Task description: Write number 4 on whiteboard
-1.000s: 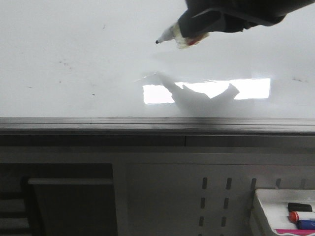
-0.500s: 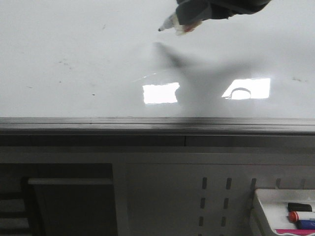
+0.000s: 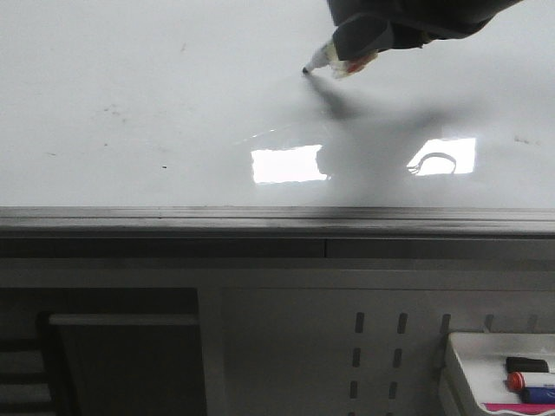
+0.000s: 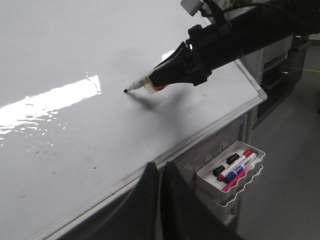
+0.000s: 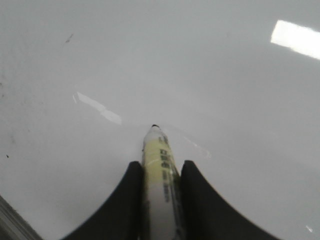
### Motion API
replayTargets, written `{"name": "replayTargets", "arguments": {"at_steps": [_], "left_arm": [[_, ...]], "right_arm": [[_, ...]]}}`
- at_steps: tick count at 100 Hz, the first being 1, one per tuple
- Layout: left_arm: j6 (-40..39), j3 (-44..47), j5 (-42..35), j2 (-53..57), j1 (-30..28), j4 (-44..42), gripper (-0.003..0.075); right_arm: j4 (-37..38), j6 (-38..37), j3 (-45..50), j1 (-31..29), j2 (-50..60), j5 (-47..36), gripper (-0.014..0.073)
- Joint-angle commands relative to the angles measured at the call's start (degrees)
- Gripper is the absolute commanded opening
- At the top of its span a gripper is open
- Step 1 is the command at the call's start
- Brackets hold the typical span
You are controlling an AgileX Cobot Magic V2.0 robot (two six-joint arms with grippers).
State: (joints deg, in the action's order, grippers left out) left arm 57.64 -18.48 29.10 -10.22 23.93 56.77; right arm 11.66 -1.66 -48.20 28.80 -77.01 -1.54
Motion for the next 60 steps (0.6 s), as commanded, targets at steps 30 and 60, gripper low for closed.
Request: {"name": "replayTargets", "arguments": {"at_steps": [30, 60], "left_arm": [[-0.59, -1.42, -2.56, -0.55, -0.26, 2.51, -0.002], [-0.59, -1.42, -2.56, -0.55, -0.26, 2.51, -0.002]], "right_arm": [[-1.46, 0.21, -1.59, 8.09, -4.42, -2.04, -0.0042], [-2.4, 0.21, -1.82, 7.5, -4.64, 0.96, -0.0042]]}}
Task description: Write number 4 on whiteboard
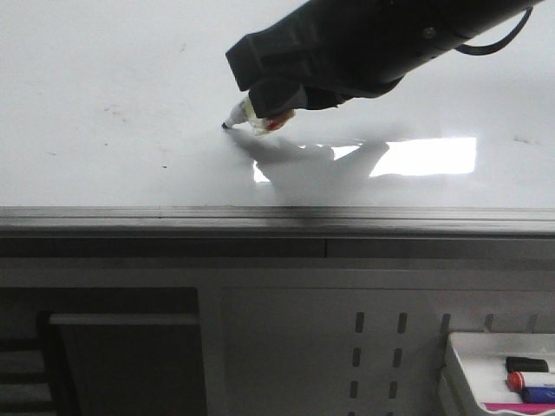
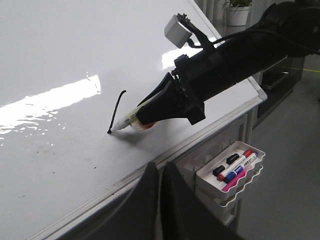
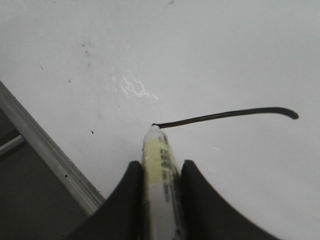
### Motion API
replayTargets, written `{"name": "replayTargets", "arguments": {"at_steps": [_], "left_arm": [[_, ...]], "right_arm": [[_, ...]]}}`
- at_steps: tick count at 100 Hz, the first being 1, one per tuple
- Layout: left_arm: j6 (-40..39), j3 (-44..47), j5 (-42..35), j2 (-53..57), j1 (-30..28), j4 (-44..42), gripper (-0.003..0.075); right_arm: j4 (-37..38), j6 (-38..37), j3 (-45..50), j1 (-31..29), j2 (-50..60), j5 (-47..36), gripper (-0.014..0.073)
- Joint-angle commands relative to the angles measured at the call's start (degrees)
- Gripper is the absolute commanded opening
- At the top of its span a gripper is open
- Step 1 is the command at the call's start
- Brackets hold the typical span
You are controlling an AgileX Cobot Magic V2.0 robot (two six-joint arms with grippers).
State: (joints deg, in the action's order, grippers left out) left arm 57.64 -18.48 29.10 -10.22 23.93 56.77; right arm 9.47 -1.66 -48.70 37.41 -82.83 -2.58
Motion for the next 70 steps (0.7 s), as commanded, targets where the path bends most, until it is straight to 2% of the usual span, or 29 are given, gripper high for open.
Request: {"name": "replayTargets", "arguments": {"at_steps": [1, 19, 48, 70], "left_arm": [[-0.59, -1.42, -2.56, -0.55, -0.26, 2.51, -0.002], [-0.59, -1.42, -2.66, -0.55, -0.26, 2.51, -0.002], [-0.59, -1.42, -2.77, -0.55, -0.26, 2.51, -0.002], [-0.59, -1.42, -2.84, -0.55, -0.26, 2.51, -0.002]], "right_arm": [[-0.22, 0.21, -1.32, -1.28, 1.44, 2.58, -0.0042], [-0.22, 0.21, -1.32, -4.4, 4.3, 8.06, -0.0042], [2.47, 0.21, 2.45, -13.28, 13.06, 20.17, -0.0042], [2.9, 0.21, 4.24, -16.86, 17.19, 17.74, -0.0043]]}}
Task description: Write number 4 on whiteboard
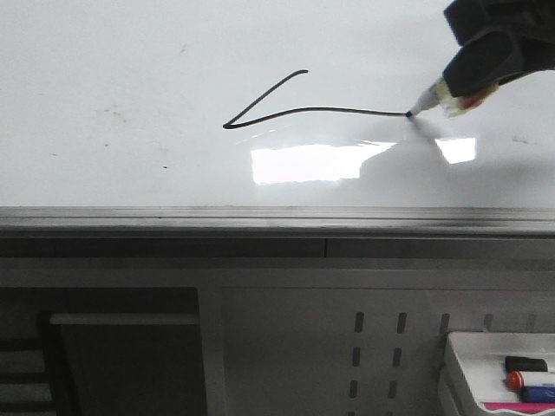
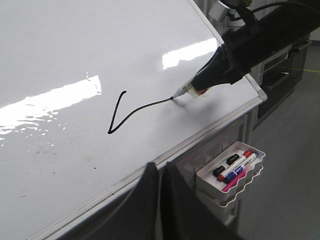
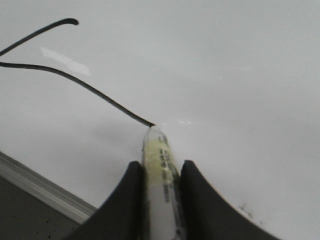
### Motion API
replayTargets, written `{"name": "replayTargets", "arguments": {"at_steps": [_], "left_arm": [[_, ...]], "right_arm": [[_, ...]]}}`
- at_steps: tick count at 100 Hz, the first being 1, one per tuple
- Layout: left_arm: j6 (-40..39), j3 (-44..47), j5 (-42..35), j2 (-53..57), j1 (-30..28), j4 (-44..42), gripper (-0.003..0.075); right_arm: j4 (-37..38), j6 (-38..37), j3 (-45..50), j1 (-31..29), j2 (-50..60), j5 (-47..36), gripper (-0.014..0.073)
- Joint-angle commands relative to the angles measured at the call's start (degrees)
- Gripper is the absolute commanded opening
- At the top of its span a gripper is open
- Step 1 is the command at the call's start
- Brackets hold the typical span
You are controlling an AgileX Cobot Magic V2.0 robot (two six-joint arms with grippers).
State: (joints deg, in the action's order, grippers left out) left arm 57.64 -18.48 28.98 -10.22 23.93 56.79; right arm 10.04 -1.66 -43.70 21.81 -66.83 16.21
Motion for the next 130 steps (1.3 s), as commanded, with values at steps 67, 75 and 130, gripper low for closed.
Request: {"name": "replayTargets", "arguments": {"at_steps": [67, 75, 130], "left_arm": [[-0.59, -1.42, -2.72, -0.55, -0.26, 2.53, -0.002], [-0.59, -1.42, -2.72, -0.55, -0.26, 2.53, -0.002], [-0.59, -1.42, -2.72, -0.55, -0.26, 2.62, -0.002]], "right_arm": [[0.77, 0.21, -3.26, 9.08, -1.56, -17.52, -0.0043], [0.77, 0.21, -3.26, 9.08, -2.88, -18.28, -0.0043], [0.77, 0.21, -3.26, 3.27, -4.27, -20.41, -0.0043]]}}
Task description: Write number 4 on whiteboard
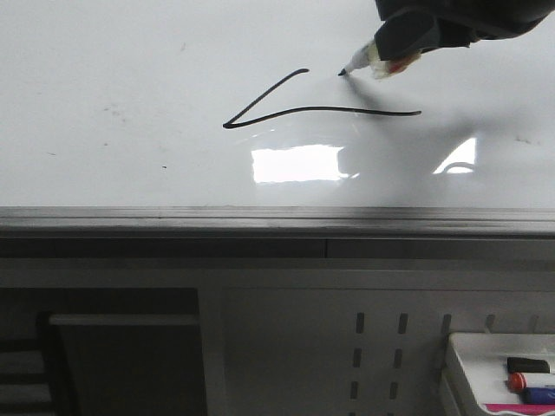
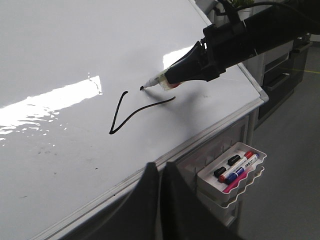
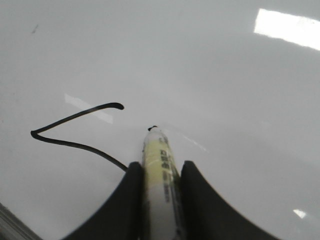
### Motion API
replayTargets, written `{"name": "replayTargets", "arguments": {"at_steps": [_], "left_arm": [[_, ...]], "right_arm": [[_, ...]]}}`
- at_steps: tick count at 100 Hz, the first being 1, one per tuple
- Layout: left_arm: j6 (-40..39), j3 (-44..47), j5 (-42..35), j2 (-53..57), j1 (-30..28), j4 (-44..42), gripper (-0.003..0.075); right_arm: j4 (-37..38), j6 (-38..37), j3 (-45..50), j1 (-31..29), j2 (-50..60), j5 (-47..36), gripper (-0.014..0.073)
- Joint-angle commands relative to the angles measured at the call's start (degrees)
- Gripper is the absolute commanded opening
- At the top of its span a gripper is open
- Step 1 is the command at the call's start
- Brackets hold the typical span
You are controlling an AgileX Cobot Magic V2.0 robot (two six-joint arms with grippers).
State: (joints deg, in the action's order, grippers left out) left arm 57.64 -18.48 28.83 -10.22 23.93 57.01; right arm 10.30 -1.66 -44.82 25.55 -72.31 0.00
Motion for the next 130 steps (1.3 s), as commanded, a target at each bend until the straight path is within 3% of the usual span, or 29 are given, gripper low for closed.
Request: {"name": "replayTargets", "arguments": {"at_steps": [1, 18, 35, 50, 71, 92, 101, 116, 130], "left_arm": [[-0.59, -1.42, -2.57, -0.55, -0.26, 2.4, -0.002], [-0.59, -1.42, -2.62, -0.55, -0.26, 2.4, -0.002], [-0.59, -1.42, -2.62, -0.55, -0.26, 2.4, -0.002], [-0.59, -1.42, -2.62, -0.55, -0.26, 2.4, -0.002], [-0.59, -1.42, -2.62, -0.55, -0.26, 2.4, -0.002], [-0.59, -1.42, -2.62, -0.55, -0.26, 3.16, -0.0014], [-0.59, -1.93, -2.09, -1.64, -0.48, 2.85, 0.0073], [-0.49, -5.18, 1.81, -6.97, -0.48, 0.85, 0.0358], [1.76, -10.36, 7.62, -15.12, -0.48, -1.07, 0.0386]], "right_arm": [[0.52, 0.21, -2.14, -0.47, 1.21, -4.09, -0.0043], [0.29, 0.21, -2.14, 1.41, -0.13, 2.38, -0.0043], [-1.56, 0.21, -1.62, 8.34, -4.12, 10.08, -0.0043], [-1.56, 0.21, -1.52, 12.63, -7.06, 8.97, -0.0043], [-1.87, 0.21, -1.52, 12.75, -6.53, 7.01, -0.0043], [-1.87, 0.21, -1.52, 14.69, 0.82, 7.08, -0.0043], [-0.69, 0.21, -1.52, 16.91, 5.76, 7.82, -0.0043], [4.5, 0.21, -1.52, 20.55, 12.14, 13.11, -0.0043], [8.0, 0.34, -1.52, 22.67, 15.14, 20.1, -0.0047]]}}
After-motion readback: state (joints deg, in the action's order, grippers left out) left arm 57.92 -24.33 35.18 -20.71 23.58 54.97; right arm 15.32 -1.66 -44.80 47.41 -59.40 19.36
